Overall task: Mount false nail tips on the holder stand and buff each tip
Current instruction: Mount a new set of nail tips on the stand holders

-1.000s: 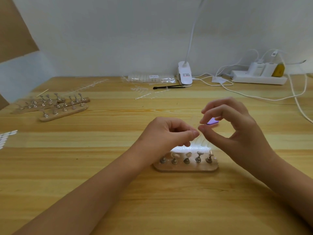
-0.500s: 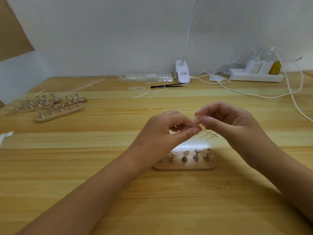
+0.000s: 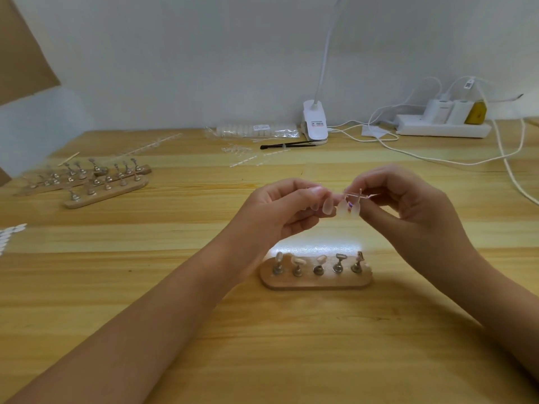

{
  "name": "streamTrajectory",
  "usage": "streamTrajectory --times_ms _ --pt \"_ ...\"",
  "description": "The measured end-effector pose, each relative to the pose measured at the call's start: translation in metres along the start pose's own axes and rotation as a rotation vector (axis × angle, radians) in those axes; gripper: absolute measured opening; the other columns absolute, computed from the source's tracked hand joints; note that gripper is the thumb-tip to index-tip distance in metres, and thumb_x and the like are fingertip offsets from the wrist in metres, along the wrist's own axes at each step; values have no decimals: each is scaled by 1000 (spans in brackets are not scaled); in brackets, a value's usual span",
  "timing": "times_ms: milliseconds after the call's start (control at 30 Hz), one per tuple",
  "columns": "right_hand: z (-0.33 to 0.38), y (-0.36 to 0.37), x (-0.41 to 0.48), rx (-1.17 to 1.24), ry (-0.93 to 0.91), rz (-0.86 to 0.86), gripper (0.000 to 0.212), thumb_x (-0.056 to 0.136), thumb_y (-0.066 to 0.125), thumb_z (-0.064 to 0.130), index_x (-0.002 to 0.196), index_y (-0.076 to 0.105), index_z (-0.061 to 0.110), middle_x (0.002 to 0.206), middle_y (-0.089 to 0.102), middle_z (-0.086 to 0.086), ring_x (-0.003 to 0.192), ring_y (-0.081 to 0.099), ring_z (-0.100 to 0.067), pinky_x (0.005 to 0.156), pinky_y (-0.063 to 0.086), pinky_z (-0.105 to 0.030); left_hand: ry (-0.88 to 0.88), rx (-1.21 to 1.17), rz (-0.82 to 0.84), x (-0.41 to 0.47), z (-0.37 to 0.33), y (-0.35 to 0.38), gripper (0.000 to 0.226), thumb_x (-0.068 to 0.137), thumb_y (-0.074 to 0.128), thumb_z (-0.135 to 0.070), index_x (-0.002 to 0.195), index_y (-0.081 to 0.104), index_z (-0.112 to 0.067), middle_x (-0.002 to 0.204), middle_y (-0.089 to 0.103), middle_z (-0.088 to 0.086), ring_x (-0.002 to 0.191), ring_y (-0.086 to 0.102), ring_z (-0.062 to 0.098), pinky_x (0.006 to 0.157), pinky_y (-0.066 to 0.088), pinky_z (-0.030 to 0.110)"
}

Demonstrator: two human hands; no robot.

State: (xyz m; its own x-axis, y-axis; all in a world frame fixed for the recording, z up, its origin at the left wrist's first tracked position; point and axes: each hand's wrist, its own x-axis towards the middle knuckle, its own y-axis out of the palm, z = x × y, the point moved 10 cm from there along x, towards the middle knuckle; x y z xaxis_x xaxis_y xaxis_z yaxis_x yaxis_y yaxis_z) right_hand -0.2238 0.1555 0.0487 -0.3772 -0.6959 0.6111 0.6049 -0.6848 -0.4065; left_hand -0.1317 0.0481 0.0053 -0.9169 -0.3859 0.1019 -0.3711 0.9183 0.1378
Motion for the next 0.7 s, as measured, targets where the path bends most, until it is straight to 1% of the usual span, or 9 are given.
streamTrajectory --times_ms 100,133,233,333,400,467,567,633,700 --pt "5 2 0 -39 -42 15 12 84 69 -2 92 69 7 97 65 1 86 66 -15 79 55 -21 -33 -102 -6 1 3 -2 16 92 62 -23 85 76 -24 94 75 1 92 71 13 84 55 21" --pt "5 2 1 -39 -41 17 10 84 69 -1 92 69 5 97 65 0 86 66 -15 80 55 -21 -42 -128 -3 1 4 -2 17 93 61 -22 85 77 -24 93 75 1 92 72 14 83 55 21" --pt "2 2 1 -7 3 13 14 83 70 0 92 69 11 96 66 -1 87 67 -14 81 55 -21 -56 -159 -6 1 6 -2 19 94 61 -21 84 78 -24 93 75 3 93 72 16 81 56 21" --pt "-8 -1 0 93 114 -18 22 83 71 -1 93 65 19 94 69 1 89 69 -11 82 56 -21 -52 -154 -3 0 4 1 18 91 62 -23 83 78 -26 97 76 3 94 72 14 82 56 21" --pt "-13 -2 0 121 162 -14 20 83 72 -1 93 66 16 94 71 -1 89 70 -13 83 56 -23 -48 -138 14 0 3 4 18 91 62 -24 83 78 -27 105 75 5 95 71 13 83 55 21" --pt "-16 -1 1 137 196 -2 17 83 72 -1 93 68 12 93 72 -5 89 71 -18 84 57 -27 -48 -126 23 0 2 6 18 90 61 -24 83 78 -28 107 75 5 94 70 12 83 55 21" --pt "-15 0 1 193 210 14 13 83 71 0 91 68 10 90 72 -8 86 69 -25 81 58 -27 -54 -123 12 0 2 4 18 89 62 -25 81 77 -28 102 75 1 91 70 11 81 55 20" --pt "-12 2 0 223 191 23 15 83 71 0 89 69 14 92 72 -7 86 67 -26 81 57 -27 -53 -127 -4 0 3 1 17 90 62 -25 82 77 -27 95 74 -1 89 70 11 79 54 20" --pt "-4 2 -1 183 134 49 19 82 71 2 90 69 18 91 72 -5 86 67 -24 84 56 -29 -43 -125 -31 0 3 -4 17 93 60 -24 83 74 -24 93 71 -1 88 68 11 77 54 20"
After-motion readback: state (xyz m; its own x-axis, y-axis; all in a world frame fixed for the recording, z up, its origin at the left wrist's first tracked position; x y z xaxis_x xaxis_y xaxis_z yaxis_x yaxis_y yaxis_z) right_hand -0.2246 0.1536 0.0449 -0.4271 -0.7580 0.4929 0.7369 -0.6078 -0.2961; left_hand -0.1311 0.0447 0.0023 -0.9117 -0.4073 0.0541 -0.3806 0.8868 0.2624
